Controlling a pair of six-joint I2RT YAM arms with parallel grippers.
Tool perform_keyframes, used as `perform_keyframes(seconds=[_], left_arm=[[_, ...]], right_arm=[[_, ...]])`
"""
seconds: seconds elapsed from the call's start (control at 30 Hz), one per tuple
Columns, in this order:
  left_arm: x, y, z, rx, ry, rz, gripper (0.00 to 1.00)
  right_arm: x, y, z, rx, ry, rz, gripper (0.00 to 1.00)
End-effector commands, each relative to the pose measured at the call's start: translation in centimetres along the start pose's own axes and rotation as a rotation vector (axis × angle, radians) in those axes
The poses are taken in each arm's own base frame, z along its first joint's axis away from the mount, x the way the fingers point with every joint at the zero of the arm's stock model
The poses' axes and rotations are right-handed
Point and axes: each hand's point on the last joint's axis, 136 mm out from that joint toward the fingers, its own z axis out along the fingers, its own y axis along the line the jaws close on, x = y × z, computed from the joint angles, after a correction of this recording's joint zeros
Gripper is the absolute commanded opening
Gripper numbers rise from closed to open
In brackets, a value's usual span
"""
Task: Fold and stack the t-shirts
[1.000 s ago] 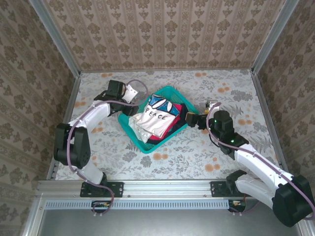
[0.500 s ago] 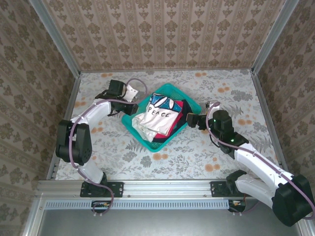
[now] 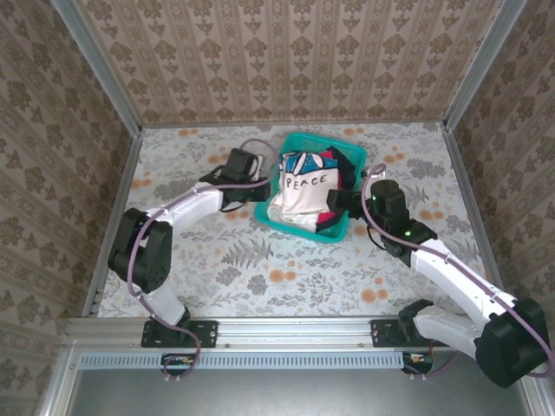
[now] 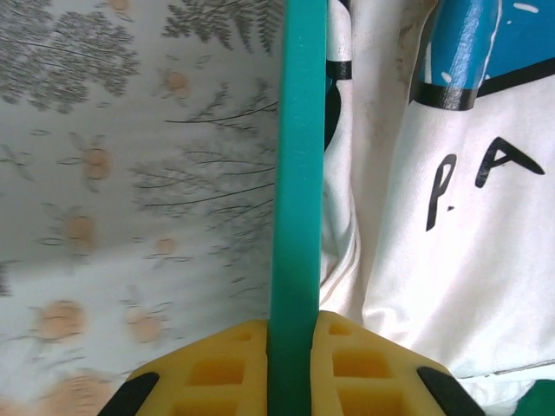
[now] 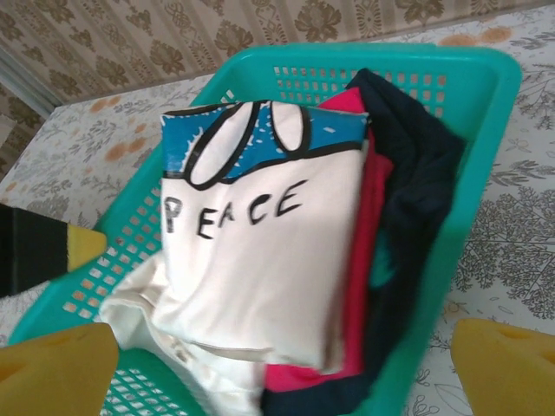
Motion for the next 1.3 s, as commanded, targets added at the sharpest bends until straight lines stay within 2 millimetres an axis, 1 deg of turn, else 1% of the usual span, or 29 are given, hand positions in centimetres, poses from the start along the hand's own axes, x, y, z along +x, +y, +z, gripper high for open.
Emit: perform_keyframes(seconds=[0.0, 0.03, 0.1, 0.13, 0.17, 0.23, 0.3, 0.33, 0.37, 0.43, 0.47, 0.57, 0.63, 0.77, 0.83, 0.9, 1.0, 1.07, 1.17, 1.27], left_arm=[[0.3, -3.2, 1.9, 0.005, -0.068, -0.164, 0.02], [0.5, -4.4, 2.4, 0.016, -0.073, -0.163, 0.02], [0.7, -6.0, 3.2, 0.033, -0.079, -0.176, 0.02], [0.7, -6.8, 3.5, 0.047, -0.087, -0.185, 0.04], [0.7, -7.4, 3.7, 0.061, -0.096, -0.191, 0.09], [0.3, -8.6, 3.7, 0.090, -0.122, -0.189, 0.28], [-0.1, -9.0, 3.1, 0.090, -0.160, -0.158, 0.40], [-0.5, -9.1, 2.5, 0.091, -0.189, -0.136, 0.45], [-0.7, -8.9, 1.9, 0.087, -0.210, -0.123, 0.50], [-0.7, -7.6, 0.5, 0.058, -0.258, -0.094, 0.62], [-0.7, -7.0, -0.3, 0.049, -0.283, -0.083, 0.65], [0.3, -5.1, -3.0, 0.034, -0.358, -0.005, 0.71], [1.3, -4.5, -5.1, 0.046, -0.389, 0.094, 0.75], [3.5, -3.9, -8.4, 0.045, -0.381, 0.319, 0.85], [4.5, -3.8, -10.1, 0.045, -0.376, 0.432, 0.91], [5.3, -3.3, -11.5, 0.033, -0.383, 0.500, 0.95], [5.5, -2.3, -13.8, 0.003, -0.431, 0.515, 0.97], [5.7, -1.3, -14.7, -0.030, -0.459, 0.499, 0.97], [6.0, -0.5, -15.3, -0.052, -0.481, 0.490, 0.98], [6.3, -0.2, -15.2, -0.056, -0.481, 0.492, 0.98]], right_arm=[[-0.2, -0.8, 0.0, 0.072, 0.015, 0.021, 1.00], [-0.4, -1.0, 0.1, 0.086, 0.016, 0.021, 1.00], [-0.7, -1.4, 0.2, 0.115, 0.017, 0.037, 1.00], [-0.9, -1.7, 0.2, 0.139, 0.020, 0.063, 1.00], [-1.0, -1.8, 0.2, 0.152, 0.028, 0.074, 1.00], [-1.1, -1.9, 0.5, 0.174, 0.052, 0.078, 1.00], [-1.3, -1.9, 0.8, 0.186, 0.067, 0.081, 1.00], [-1.4, -1.9, 1.1, 0.193, 0.075, 0.082, 1.00], [-1.5, -1.7, 1.3, 0.196, 0.083, 0.082, 1.00], [-1.6, -1.3, 2.2, 0.196, 0.105, 0.078, 1.00], [-1.7, -1.0, 2.7, 0.194, 0.112, 0.070, 1.00], [-1.7, 0.1, 4.6, 0.193, 0.148, 0.043, 1.00], [-1.2, 1.0, 6.4, 0.200, 0.190, 0.010, 1.00], [-0.8, 2.9, 9.2, 0.237, 0.245, -0.070, 0.99], [0.2, 3.3, 10.7, 0.267, 0.292, -0.095, 0.94], [0.9, 3.9, 12.2, 0.282, 0.318, -0.113, 0.90], [1.9, 4.6, 14.0, 0.303, 0.348, -0.147, 0.80], [2.6, 4.8, 15.0, 0.318, 0.365, -0.163, 0.73], [3.2, 4.6, 16.3, 0.350, 0.382, -0.167, 0.62], [4.3, 3.9, 17.0, 0.389, 0.421, -0.177, 0.49]])
